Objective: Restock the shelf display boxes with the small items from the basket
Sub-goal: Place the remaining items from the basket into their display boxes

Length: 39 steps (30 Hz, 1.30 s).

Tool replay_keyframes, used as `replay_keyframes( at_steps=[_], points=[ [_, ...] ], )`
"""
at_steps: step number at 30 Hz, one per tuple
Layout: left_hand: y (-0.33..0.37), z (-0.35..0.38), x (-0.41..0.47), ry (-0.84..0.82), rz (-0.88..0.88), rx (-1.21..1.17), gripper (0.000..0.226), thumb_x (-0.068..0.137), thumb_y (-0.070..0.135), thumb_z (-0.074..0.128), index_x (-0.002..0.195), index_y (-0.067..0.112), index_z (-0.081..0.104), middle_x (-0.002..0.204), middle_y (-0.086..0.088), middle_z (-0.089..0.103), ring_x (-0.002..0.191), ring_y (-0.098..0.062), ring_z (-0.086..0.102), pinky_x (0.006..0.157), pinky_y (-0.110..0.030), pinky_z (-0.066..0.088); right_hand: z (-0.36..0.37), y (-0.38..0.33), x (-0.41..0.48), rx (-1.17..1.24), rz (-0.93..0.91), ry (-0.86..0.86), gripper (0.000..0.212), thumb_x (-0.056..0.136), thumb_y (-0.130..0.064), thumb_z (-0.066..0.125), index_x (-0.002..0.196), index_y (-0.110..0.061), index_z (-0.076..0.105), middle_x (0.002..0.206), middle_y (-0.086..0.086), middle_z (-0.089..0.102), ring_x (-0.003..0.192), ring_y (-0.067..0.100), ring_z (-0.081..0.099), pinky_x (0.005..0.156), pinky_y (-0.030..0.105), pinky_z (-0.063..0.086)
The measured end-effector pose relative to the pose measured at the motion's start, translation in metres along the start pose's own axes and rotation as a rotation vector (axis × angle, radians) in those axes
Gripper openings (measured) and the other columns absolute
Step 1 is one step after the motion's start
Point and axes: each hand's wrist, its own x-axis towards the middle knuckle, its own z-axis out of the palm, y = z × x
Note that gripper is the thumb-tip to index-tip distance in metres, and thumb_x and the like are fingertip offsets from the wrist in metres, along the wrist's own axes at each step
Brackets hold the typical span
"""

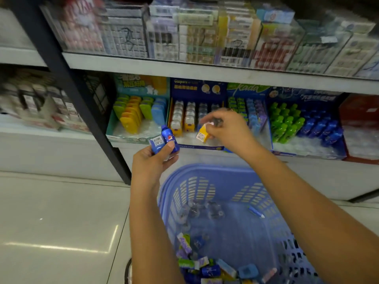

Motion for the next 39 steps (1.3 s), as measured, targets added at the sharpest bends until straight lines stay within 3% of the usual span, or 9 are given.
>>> replay_keyframes(
  at_steps=[4,7,9,15,18,22,27,31,39],
  points=[
    [0.0,-0.009,0.003,0.033,0.0,-0.034,0.005,0.086,0.009,0.067,0.09,0.009,0.069,0.08,-0.006,0.073,0.075,-0.018,0.072,0.064,-0.021,0.056,0.018,-0.006,0.017,-0.295,-0.127,-0.016,0.013,0.081,-0.011,0.068,0.092,-0.008,0.075,0.101,0.005,0.069,0.079,0.014,0.059,0.076,0.02,0.046],
    [-0.001,-0.011,0.004,0.031,-0.001,-0.04,0.004,0.085,0.008,0.067,0.088,0.01,0.069,0.078,-0.005,0.073,0.073,-0.017,0.072,0.063,-0.02,0.056,0.023,-0.002,0.02,-0.325,-0.086,-0.086,0.026,0.076,-0.02,0.077,0.1,-0.01,0.073,0.102,0.003,0.068,0.076,0.008,0.054,0.072,0.022,0.045],
    [-0.001,-0.01,0.004,0.022,-0.004,-0.036,0.004,0.085,0.007,0.067,0.088,0.01,0.069,0.079,-0.006,0.072,0.072,-0.016,0.071,0.063,-0.02,0.056,0.024,0.001,0.02,-0.36,-0.059,-0.123,0.032,0.076,-0.015,0.077,0.107,-0.012,0.071,0.107,0.004,0.068,0.08,0.009,0.055,0.073,0.021,0.043],
    [-0.004,-0.007,0.003,-0.021,-0.03,0.013,0.007,0.086,0.006,0.066,0.093,0.01,0.066,0.079,-0.003,0.07,0.065,-0.009,0.069,0.063,-0.019,0.057,0.025,-0.002,0.027,-0.503,-0.124,-0.041,0.027,0.08,-0.021,0.073,0.102,-0.008,0.066,0.091,0.011,0.066,0.076,0.016,0.055,0.067,0.024,0.041],
    [-0.004,-0.008,0.003,-0.03,-0.044,0.05,0.005,0.086,0.008,0.067,0.088,0.013,0.066,0.082,-0.005,0.071,0.067,-0.01,0.069,0.065,-0.019,0.058,0.029,-0.01,0.033,-0.644,-0.167,-0.174,0.032,0.088,-0.026,0.064,0.115,-0.01,0.066,0.105,0.016,0.063,0.093,0.026,0.057,0.079,0.029,0.043],
    [-0.006,-0.01,0.004,-0.028,-0.077,0.107,0.005,0.085,0.013,0.069,0.083,0.017,0.067,0.079,-0.002,0.073,0.069,-0.011,0.071,0.067,-0.02,0.058,0.027,-0.023,0.045,-0.8,-0.131,-0.333,0.031,0.092,-0.029,0.056,0.118,-0.015,0.066,0.116,0.017,0.056,0.108,0.03,0.052,0.09,0.036,0.044],
    [-0.01,-0.011,0.007,-0.045,-0.095,0.128,0.002,0.084,0.016,0.07,0.086,0.016,0.068,0.072,0.002,0.075,0.071,-0.012,0.072,0.072,-0.025,0.059,0.024,-0.034,0.047,-0.754,-0.109,-0.317,0.032,0.087,-0.025,0.064,0.115,-0.011,0.058,0.11,0.014,0.063,0.102,0.027,0.057,0.087,0.038,0.05],
    [-0.012,-0.009,0.008,-0.046,-0.101,0.146,0.003,0.084,0.017,0.071,0.085,0.016,0.068,0.071,0.003,0.074,0.071,-0.011,0.072,0.071,-0.025,0.059,0.02,-0.038,0.044,-0.751,-0.104,-0.335,0.029,0.086,-0.024,0.066,0.111,-0.008,0.064,0.11,0.012,0.064,0.104,0.025,0.058,0.089,0.038,0.049],
    [-0.008,-0.003,0.005,-0.104,-0.119,0.086,0.006,0.086,0.016,0.067,0.092,0.016,0.065,0.072,0.001,0.075,0.073,-0.014,0.073,0.064,-0.022,0.058,0.035,-0.041,0.056,-0.836,0.029,-0.389,0.03,0.094,-0.018,0.054,0.121,-0.004,0.06,0.12,0.018,0.056,0.109,0.03,0.055,0.087,0.033,0.043]
  ],
)
